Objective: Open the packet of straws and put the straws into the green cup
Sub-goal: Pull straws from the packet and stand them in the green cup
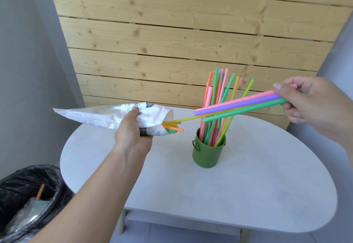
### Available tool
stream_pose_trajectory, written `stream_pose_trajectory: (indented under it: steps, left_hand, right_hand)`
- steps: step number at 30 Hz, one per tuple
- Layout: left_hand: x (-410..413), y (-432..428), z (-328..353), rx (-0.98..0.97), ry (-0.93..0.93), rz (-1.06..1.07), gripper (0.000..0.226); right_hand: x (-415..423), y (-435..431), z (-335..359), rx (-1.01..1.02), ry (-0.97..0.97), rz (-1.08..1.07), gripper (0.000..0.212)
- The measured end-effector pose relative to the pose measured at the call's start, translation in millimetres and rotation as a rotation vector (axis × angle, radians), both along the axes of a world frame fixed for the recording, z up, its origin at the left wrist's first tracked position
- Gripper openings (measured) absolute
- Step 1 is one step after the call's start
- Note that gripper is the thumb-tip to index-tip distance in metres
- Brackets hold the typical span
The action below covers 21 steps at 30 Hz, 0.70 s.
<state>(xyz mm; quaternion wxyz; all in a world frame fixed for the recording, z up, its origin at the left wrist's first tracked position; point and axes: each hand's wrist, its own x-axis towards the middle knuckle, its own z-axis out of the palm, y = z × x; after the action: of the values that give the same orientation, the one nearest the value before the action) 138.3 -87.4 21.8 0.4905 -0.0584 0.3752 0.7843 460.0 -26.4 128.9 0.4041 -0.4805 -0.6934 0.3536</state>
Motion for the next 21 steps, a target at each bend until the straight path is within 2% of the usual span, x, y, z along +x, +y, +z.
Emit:
stream_pose_trajectory:
  steps: [7,11,18,21]
  left_hand:
    - [-5,2,-5,0.005,0.006,-0.002,0.036]
    - [-7,3,-8,0.001,0.013,0.001,0.038]
    - [-6,4,-8,0.0,0.019,0.004,0.037]
    - [-6,3,-9,-0.004,0.02,0.002,0.036]
  right_hand:
    - [19,11,3,0.026,0.089,0.012,0.033]
    - [29,10,11,0.035,0.142,0.009,0.027]
    - [40,17,15,0.072,0.071,-0.039,0.039]
    - [46,17,27,0.08,0.049,-0.024,0.034]
